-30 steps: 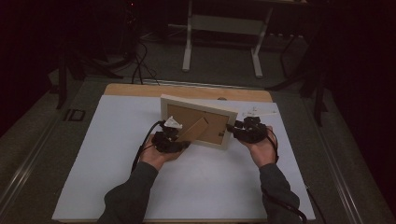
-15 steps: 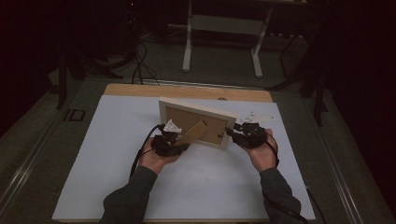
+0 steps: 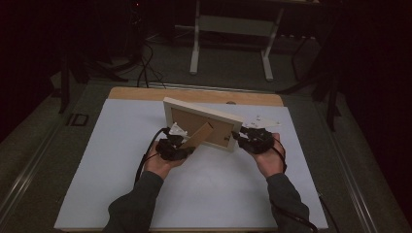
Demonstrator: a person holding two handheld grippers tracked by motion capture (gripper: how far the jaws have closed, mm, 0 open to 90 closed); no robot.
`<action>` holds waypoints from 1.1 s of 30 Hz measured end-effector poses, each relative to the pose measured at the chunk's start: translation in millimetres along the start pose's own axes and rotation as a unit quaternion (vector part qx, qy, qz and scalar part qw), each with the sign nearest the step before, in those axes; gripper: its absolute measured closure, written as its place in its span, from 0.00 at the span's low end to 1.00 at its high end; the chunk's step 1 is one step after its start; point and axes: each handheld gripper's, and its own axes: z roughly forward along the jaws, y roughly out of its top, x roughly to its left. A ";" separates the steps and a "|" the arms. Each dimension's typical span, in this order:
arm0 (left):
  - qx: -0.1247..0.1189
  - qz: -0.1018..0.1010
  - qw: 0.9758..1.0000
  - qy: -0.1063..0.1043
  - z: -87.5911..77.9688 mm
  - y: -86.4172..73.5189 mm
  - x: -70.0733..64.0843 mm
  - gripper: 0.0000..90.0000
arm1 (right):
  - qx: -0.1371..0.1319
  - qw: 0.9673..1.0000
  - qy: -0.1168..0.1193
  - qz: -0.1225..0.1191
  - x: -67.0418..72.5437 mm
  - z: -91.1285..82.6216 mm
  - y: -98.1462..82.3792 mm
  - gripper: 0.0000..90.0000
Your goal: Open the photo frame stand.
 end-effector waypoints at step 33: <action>0.016 0.022 0.999 -0.028 -5.0 -26.1 -13.8 0.86 | -0.017 0.998 0.065 0.020 6.9 -15.4 -18.5 0.69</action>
